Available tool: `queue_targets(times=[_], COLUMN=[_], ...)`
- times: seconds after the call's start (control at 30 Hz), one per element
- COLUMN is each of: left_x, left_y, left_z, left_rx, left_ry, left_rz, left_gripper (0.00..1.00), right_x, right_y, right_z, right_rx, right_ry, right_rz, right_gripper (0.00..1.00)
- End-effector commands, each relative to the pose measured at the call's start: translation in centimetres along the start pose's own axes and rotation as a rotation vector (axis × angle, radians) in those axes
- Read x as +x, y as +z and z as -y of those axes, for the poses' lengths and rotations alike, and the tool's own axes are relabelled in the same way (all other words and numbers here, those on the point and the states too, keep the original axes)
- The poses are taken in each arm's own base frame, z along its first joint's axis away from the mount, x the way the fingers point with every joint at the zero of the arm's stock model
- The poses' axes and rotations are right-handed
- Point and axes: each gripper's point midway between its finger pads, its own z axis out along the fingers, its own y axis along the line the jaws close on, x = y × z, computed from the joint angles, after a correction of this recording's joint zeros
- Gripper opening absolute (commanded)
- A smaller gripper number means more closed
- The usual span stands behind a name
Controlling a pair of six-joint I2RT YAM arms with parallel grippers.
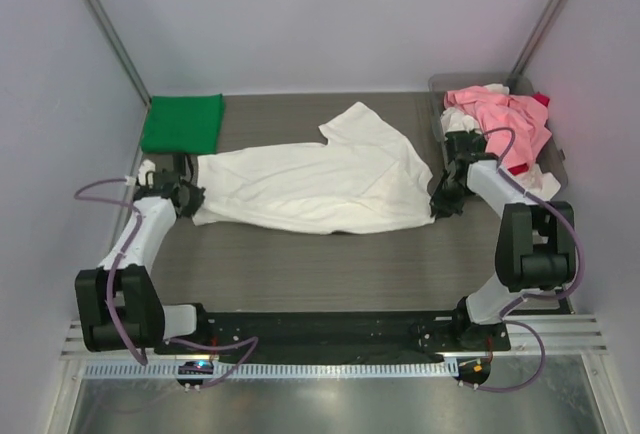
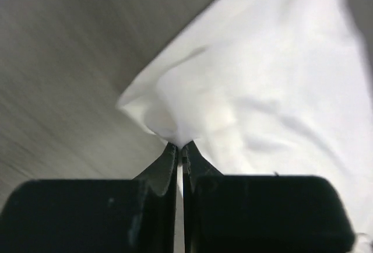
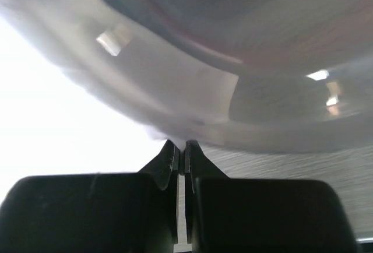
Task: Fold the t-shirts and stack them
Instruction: Fold the tshirt
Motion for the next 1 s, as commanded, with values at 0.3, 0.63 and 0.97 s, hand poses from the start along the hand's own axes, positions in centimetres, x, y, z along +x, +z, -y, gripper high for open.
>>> queue_targets(times=[0.3, 0.63, 0.97], left_x=[-4.8, 1.5, 0.9], left_y=[-7.2, -4.2, -6.4], left_z=[-1.0, -9.2, -10.6], left_rx=[0.053, -0.096, -0.190], left_ry=[-0.062, -0.133, -0.233], left_rz=[0.123, 0.030, 0.037], left_gripper=[0.00, 0.00, 0.58], right_x=[-0.3, 5.1, 9.6], right_y=[-7.4, -5.3, -5.6], right_z=[0.7, 2.6, 2.6], right_rx=[-0.065, -0.067, -0.142], right_ry=[0.037, 0.151, 0.213], right_rz=[0.162, 0.072, -0.045], right_gripper=[0.01, 0.01, 0.81])
